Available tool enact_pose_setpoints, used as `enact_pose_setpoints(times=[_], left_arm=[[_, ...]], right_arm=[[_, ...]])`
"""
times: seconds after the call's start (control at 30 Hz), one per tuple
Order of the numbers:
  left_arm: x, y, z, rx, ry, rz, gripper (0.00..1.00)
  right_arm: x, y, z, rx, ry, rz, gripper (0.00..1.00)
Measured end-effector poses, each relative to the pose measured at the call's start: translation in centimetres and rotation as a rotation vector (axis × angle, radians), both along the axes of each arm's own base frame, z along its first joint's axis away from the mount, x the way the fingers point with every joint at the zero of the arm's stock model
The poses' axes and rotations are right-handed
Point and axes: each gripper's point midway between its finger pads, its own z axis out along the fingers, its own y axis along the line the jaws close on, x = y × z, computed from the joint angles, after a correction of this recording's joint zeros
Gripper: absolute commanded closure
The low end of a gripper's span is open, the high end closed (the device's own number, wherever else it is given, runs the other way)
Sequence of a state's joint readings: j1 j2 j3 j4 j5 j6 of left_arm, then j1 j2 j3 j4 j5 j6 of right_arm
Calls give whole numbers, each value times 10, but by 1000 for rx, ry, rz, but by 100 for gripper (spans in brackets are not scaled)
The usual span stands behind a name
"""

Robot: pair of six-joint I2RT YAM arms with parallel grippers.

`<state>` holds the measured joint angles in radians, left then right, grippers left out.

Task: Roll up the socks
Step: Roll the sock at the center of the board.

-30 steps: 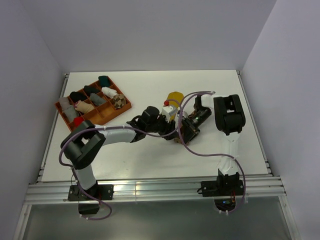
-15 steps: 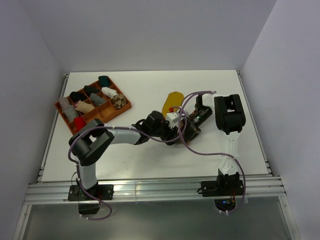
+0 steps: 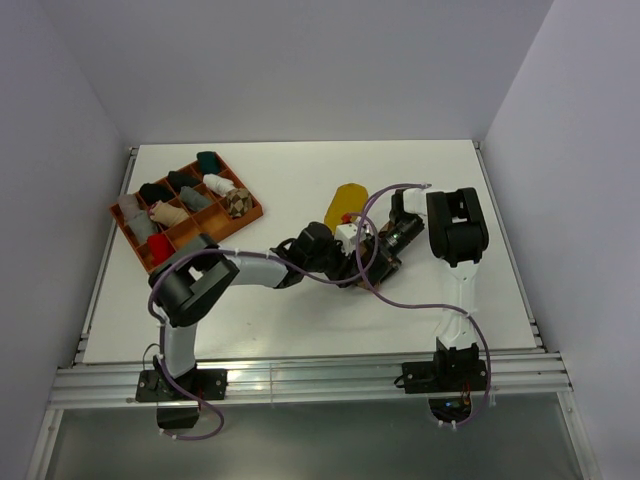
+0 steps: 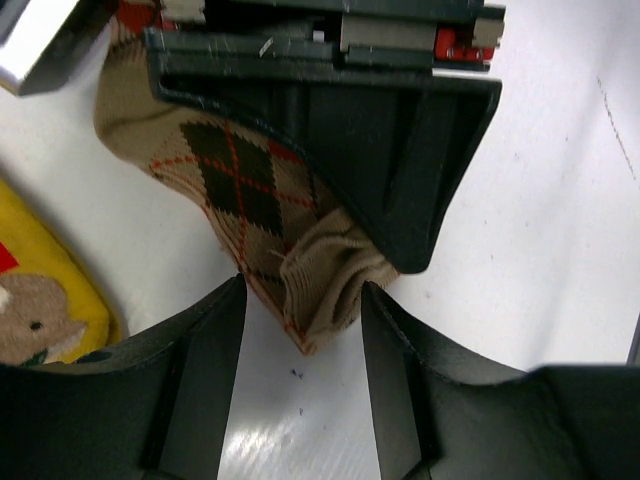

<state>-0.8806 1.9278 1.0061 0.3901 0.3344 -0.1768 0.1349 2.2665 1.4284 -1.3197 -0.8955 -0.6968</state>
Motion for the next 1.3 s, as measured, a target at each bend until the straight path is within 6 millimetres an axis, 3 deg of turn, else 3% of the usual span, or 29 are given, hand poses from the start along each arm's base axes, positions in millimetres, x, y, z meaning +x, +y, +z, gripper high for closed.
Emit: enact_pose_setpoints(times=[0.27, 0.6, 0.8, 0.93, 1.1, 1.3], left_arm=[[5, -7, -5, -6, -2, -1, 51], [3, -14, -12, -20, 43, -5, 98], [7, -18, -13, -3, 68, 14, 100], [11, -17, -14, 23, 87, 47, 100], [15, -15, -14, 73, 110, 108, 100], [20, -12, -15, 125, 170, 189, 100]], right_arm=[[1, 0, 0, -10, 5, -3, 71], [3, -1, -3, -55, 28, -34, 68], [8, -4, 1, -134, -34, -85, 53], [24, -9, 6, -186, -155, -113, 45], [49, -21, 11, -254, -312, -180, 42], [80, -49, 24, -279, -461, -313, 46]])
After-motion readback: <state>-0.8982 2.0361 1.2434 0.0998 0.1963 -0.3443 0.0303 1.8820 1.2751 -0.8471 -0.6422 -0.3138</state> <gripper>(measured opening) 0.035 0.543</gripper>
